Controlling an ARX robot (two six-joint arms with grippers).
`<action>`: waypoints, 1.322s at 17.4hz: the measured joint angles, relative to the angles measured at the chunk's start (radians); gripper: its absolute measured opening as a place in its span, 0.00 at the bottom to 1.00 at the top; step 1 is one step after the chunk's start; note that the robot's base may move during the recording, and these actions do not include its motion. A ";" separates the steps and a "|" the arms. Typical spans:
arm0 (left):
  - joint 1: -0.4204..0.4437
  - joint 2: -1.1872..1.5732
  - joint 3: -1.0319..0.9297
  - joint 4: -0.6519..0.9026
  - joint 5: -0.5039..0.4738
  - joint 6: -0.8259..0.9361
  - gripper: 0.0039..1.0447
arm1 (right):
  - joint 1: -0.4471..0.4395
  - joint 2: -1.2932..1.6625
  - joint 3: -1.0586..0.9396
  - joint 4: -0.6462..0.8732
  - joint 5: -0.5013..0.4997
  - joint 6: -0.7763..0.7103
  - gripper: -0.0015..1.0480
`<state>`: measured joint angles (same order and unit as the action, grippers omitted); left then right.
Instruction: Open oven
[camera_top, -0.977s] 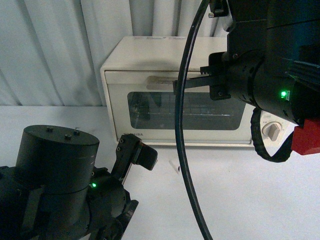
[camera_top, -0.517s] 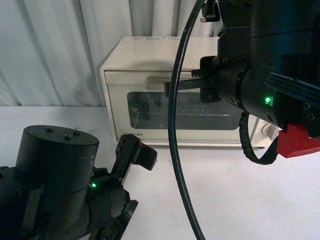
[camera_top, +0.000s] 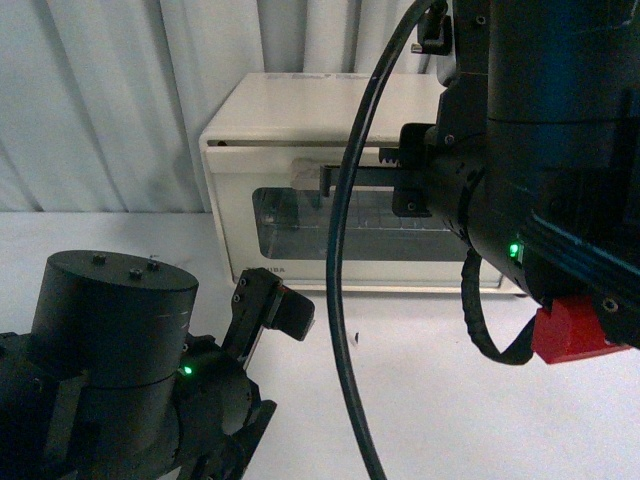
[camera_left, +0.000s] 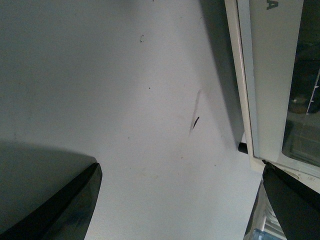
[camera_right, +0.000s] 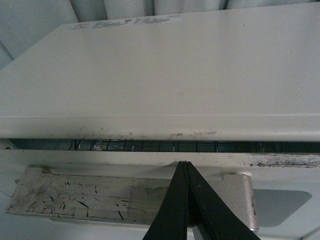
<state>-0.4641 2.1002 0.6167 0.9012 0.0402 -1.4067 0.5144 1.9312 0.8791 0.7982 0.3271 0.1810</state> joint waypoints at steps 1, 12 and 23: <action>0.000 0.000 0.000 -0.001 0.000 0.000 0.94 | 0.016 -0.013 -0.024 0.004 0.016 0.014 0.02; 0.000 0.000 -0.002 0.001 0.000 0.001 0.94 | 0.130 -0.659 -0.529 -0.368 0.423 0.066 0.02; -0.005 0.000 -0.002 0.001 0.004 0.001 0.94 | -0.124 -0.855 -0.859 -0.180 0.148 0.415 0.51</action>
<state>-0.4686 2.1002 0.6151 0.9020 0.0441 -1.4055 0.3908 1.0763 0.0196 0.6178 0.4751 0.5957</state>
